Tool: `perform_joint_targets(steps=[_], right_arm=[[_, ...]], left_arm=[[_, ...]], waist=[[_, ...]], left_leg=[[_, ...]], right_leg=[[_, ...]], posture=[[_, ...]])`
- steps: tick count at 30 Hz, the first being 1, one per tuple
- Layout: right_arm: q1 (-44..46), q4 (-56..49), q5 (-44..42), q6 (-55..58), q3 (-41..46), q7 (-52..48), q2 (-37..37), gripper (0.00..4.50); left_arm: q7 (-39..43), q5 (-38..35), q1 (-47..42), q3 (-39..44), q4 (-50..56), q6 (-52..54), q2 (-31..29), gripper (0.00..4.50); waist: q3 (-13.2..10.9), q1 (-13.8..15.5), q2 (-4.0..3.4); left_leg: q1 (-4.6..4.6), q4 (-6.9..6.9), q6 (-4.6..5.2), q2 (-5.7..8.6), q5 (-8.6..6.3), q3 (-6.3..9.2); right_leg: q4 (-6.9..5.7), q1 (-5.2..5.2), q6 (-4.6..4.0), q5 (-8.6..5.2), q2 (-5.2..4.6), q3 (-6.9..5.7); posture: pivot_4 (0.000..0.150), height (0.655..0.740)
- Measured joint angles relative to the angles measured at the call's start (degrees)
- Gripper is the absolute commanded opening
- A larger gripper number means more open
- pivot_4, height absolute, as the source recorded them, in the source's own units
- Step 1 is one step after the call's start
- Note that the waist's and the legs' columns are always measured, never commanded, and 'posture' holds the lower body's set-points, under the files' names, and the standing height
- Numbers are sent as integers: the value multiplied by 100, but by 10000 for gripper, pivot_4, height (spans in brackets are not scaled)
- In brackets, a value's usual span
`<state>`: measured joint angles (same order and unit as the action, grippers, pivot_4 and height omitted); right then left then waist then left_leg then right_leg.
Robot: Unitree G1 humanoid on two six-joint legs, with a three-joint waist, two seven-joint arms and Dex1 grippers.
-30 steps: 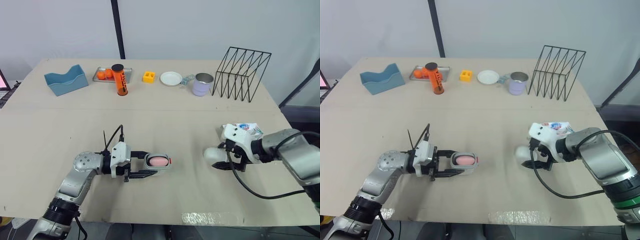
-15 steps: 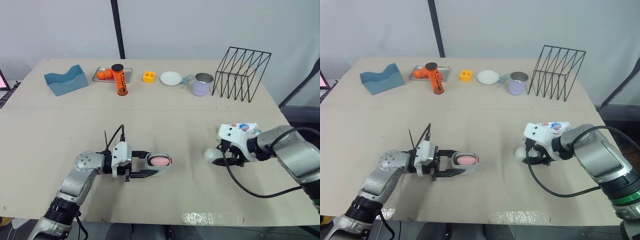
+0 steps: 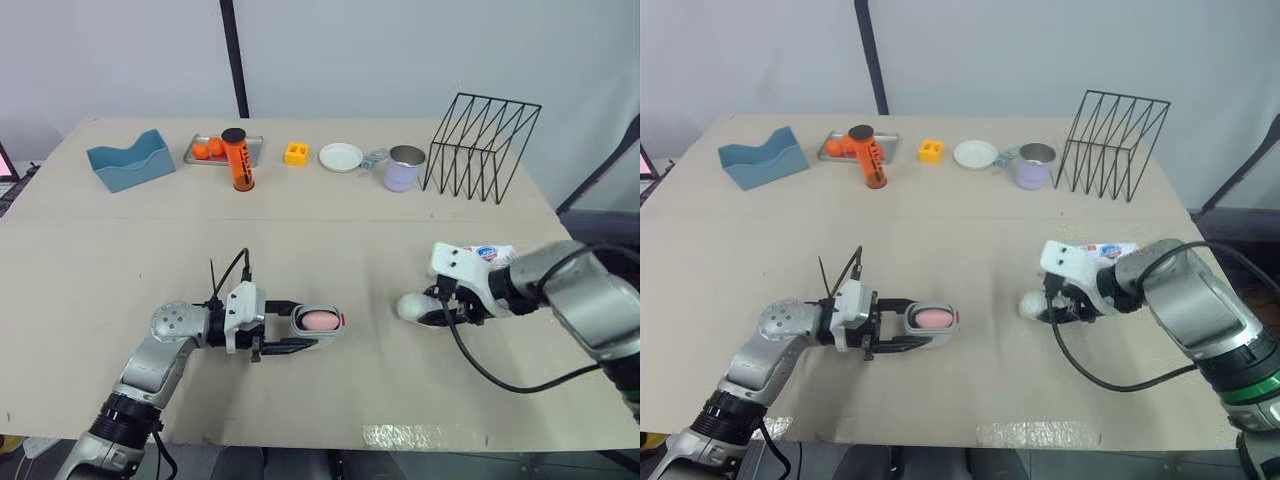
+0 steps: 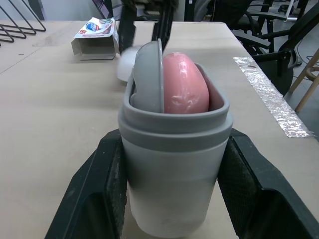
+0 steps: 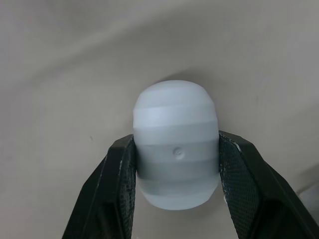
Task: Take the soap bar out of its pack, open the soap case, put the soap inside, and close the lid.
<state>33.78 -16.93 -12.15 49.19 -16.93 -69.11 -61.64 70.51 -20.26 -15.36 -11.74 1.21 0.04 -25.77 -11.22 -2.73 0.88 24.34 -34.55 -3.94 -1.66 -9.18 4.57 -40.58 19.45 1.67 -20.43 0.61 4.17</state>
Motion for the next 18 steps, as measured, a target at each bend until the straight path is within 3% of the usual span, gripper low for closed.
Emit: perform_joint_targets(steps=[11, 18], right_arm=[[1495, -371, -699, -142, 85, -942, 283, 18112], [1991, -680, -791, 317, -526, -903, 806, 18112]], left_arm=[[-15, 10, -98, -22, -39, -8, 51, 20187], [-150, 31, -156, -58, -188, -21, 291, 20187]], waist=[[-1, 4, 1], [-1, 11, 1]], left_leg=[[6, 1, 1, 1, 0, 5], [15, -2, 0, 3, 0, 12]], right_leg=[[2, 4, -7, 4, -3, -6], [3, 8, -10, 6, -5, -11]], posture=[[1500, 7400], [1500, 7400]])
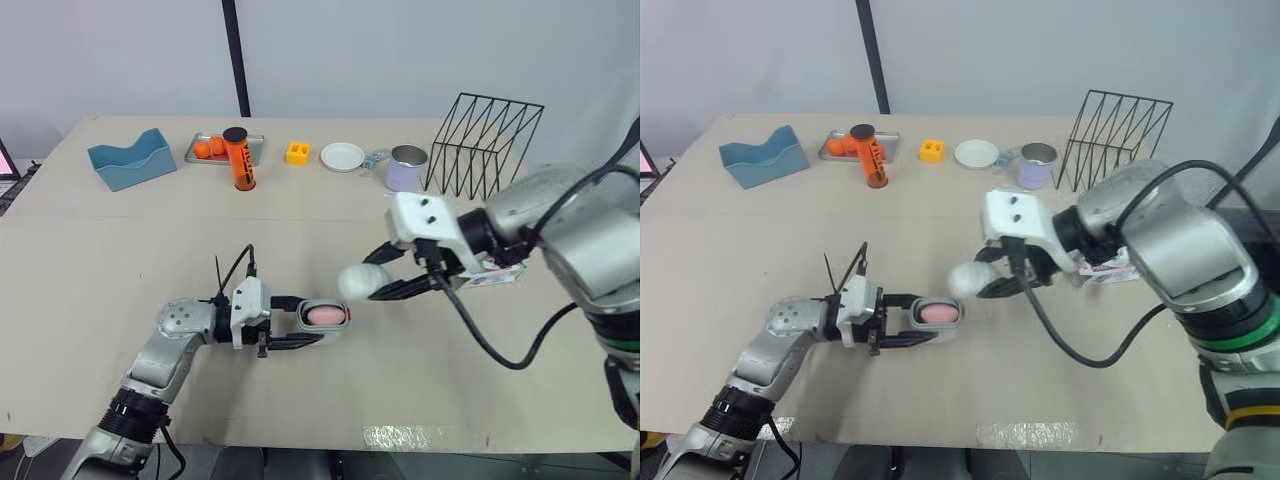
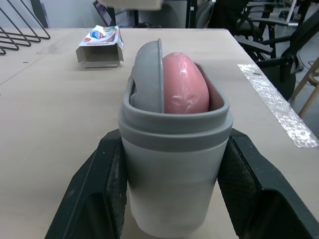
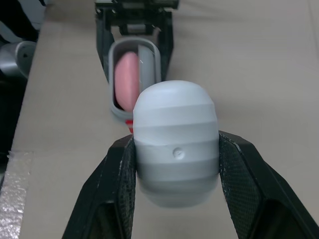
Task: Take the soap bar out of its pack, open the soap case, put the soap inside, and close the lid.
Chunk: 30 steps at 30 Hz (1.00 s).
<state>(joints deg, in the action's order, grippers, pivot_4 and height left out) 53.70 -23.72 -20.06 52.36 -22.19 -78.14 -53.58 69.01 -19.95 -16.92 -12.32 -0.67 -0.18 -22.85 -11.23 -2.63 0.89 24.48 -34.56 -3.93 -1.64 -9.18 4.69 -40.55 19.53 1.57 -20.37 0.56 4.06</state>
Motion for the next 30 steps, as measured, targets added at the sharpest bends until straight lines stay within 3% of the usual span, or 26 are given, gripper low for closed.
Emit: perform_joint_targets(steps=[10, 30], right_arm=[[275, -140, 57, 595, -503, 396, 447, 18112], [505, -349, 183, 782, -1026, 549, 590, 18112]], left_arm=[[-233, 212, 0, -97, -135, -144, 246, 20187], [-251, 225, -15, -114, -221, -229, 253, 20187]], waist=[[0, 1, 0], [1, 0, 0]], left_leg=[[28, -3, -3, -1, 2, 3], [26, -6, -3, -3, 2, 4]], right_leg=[[-12, 37, -8, 5, 2, -5], [-19, 37, -10, 6, 3, -7]], posture=[[1500, 7400], [1500, 7400]])
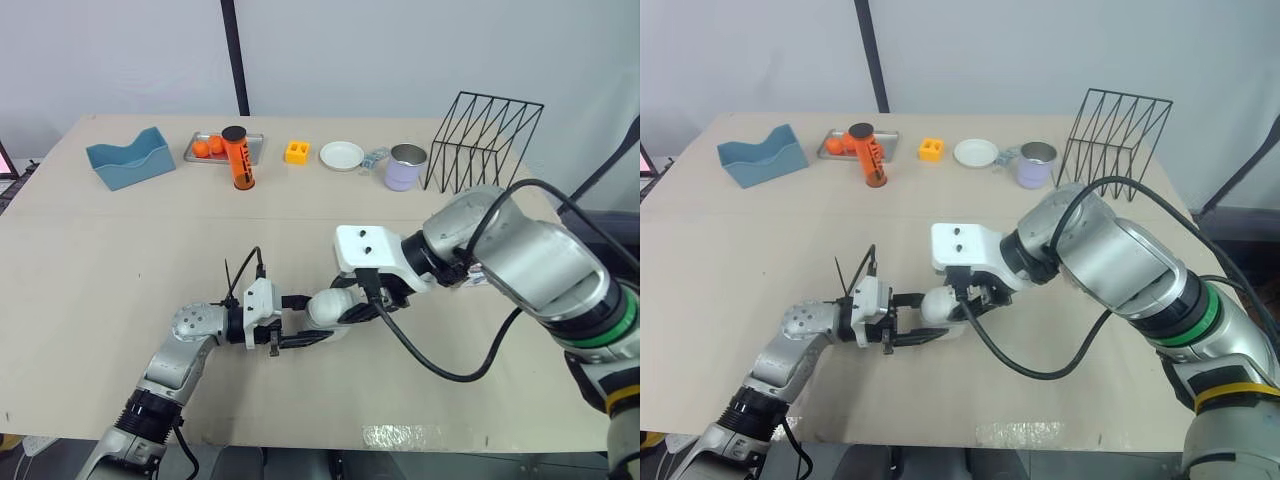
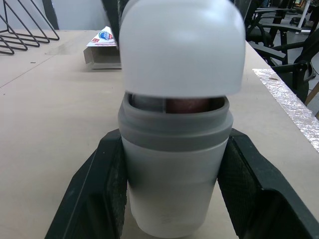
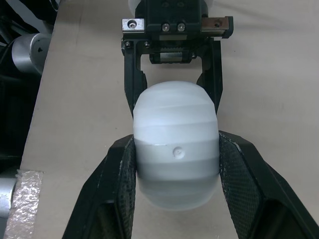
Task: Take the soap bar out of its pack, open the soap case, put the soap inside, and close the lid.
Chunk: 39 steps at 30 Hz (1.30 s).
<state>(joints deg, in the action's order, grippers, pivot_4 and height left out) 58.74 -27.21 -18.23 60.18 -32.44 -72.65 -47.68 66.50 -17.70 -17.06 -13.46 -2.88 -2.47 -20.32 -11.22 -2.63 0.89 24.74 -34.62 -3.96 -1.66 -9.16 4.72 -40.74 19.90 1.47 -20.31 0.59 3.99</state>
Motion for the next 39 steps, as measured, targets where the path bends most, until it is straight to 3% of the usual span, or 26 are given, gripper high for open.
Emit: perform_joint_targets(steps=[39], right_arm=[[201, -66, -108, 876, -102, 178, 143, 18112]], left_arm=[[-9, 137, -7, -35, -6, -119, 38, 20187]], waist=[[5, -1, 0]], left_leg=[[-7, 1, -1, 0, 0, 2]], right_leg=[[-1, -6, 0, 0, 0, -2]], posture=[[1500, 7400]])
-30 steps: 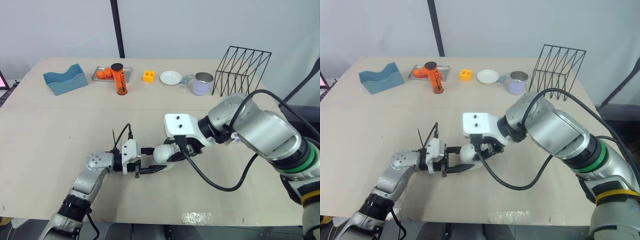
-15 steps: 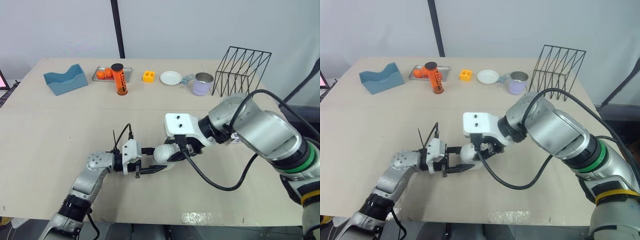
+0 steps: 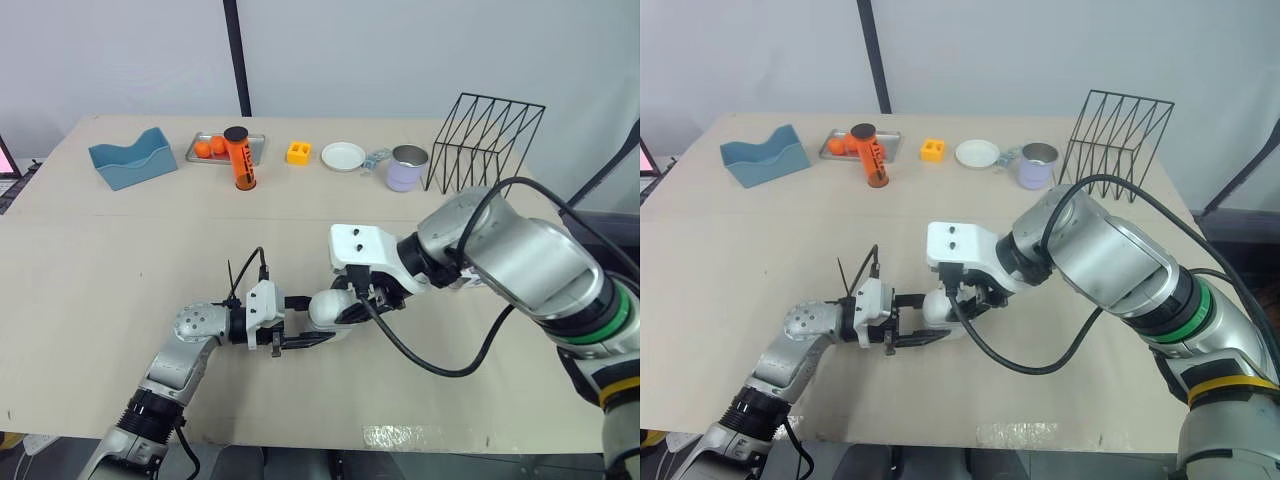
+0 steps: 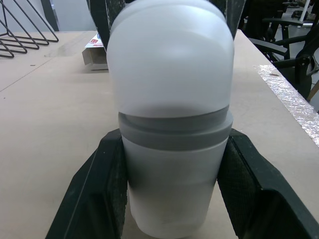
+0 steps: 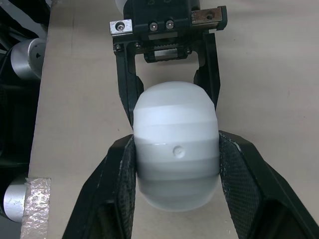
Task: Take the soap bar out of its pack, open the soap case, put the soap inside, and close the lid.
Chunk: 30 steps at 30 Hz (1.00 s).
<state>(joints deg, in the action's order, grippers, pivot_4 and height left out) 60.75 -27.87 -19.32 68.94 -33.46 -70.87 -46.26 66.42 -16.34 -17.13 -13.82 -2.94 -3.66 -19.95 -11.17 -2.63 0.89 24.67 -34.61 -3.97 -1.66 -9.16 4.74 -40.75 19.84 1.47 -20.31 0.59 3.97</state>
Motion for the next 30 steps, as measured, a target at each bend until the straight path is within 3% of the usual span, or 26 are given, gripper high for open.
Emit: perform_joint_targets(steps=[30], right_arm=[[39, -224, 34, -129, -163, 122, -126, 18112]], left_arm=[[37, -2, -76, -7, -104, 9, 11, 20187]], waist=[[1, 0, 1]], left_leg=[[0, 0, 0, 0, 0, 1]], right_leg=[[1, -2, 1, -1, 0, -1]], posture=[[1500, 7400]])
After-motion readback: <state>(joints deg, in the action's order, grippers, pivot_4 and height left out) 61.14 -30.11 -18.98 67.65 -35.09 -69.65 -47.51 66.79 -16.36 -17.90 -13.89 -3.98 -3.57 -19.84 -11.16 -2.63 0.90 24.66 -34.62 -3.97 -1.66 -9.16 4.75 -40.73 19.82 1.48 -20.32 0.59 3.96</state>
